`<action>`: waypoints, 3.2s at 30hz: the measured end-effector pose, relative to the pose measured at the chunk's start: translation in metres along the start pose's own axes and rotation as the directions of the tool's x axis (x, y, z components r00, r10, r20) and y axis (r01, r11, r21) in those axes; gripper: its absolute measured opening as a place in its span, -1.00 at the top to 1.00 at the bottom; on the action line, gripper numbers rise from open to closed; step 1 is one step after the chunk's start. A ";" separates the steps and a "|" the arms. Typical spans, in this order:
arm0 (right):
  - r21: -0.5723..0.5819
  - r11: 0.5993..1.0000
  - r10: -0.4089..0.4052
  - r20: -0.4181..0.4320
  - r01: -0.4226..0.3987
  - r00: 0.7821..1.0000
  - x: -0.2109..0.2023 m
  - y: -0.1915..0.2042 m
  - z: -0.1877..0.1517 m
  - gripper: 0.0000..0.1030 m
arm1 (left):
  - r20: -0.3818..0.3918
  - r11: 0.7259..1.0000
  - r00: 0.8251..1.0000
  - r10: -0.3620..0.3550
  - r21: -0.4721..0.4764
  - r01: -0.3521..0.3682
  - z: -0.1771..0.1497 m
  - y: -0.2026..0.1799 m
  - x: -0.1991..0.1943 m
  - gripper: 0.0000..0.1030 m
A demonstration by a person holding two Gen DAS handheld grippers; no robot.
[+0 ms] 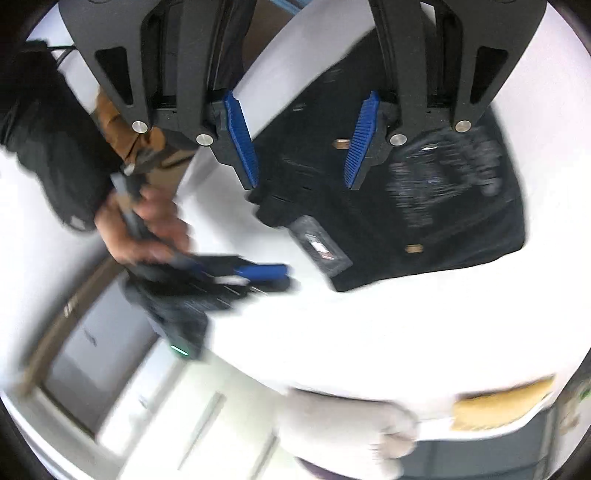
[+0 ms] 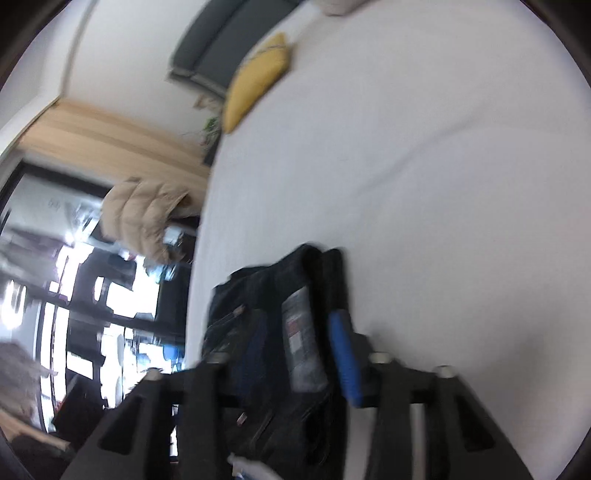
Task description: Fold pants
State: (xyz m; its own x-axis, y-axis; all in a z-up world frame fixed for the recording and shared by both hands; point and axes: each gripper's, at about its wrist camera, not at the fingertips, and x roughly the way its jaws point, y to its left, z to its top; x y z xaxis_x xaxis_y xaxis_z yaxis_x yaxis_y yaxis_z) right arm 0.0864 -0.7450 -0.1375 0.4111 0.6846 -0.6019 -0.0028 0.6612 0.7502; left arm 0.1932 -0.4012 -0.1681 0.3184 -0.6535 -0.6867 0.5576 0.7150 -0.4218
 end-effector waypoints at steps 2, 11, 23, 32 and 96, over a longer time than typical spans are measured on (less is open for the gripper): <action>-0.046 0.998 0.032 -0.025 -0.033 0.999 0.002 0.019 -0.007 0.68 | 0.009 0.997 1.000 0.012 -0.082 -0.011 0.007 0.038 0.000 0.17; -0.012 1.000 0.021 -0.249 -0.025 0.968 0.079 0.018 -0.038 1.00 | -0.047 0.918 0.985 -0.168 -0.371 0.139 0.038 0.157 0.048 0.70; 0.092 0.995 0.061 -0.190 -0.044 0.980 0.077 -0.018 -0.046 1.00 | -0.067 0.935 0.966 -0.249 -0.277 0.222 -0.036 0.130 0.012 0.80; 0.116 0.990 0.095 -0.111 -0.082 0.989 0.059 -0.027 -0.058 0.95 | 0.069 0.939 0.960 -0.270 -0.201 0.279 -0.089 0.134 -0.039 0.80; -0.257 0.929 -0.281 -0.029 0.265 0.959 0.181 0.152 0.079 0.65 | -0.065 0.931 0.946 0.317 -0.170 -0.323 0.068 0.190 -0.065 0.62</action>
State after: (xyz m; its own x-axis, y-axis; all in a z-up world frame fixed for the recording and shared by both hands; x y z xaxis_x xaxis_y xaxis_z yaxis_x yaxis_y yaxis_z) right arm 0.2322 -0.5454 -0.1109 0.3685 0.4795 -0.7964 -0.1283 0.8747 0.4673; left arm 0.3305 -0.2394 -0.1637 0.4284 -0.3759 -0.8217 0.2857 0.9190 -0.2715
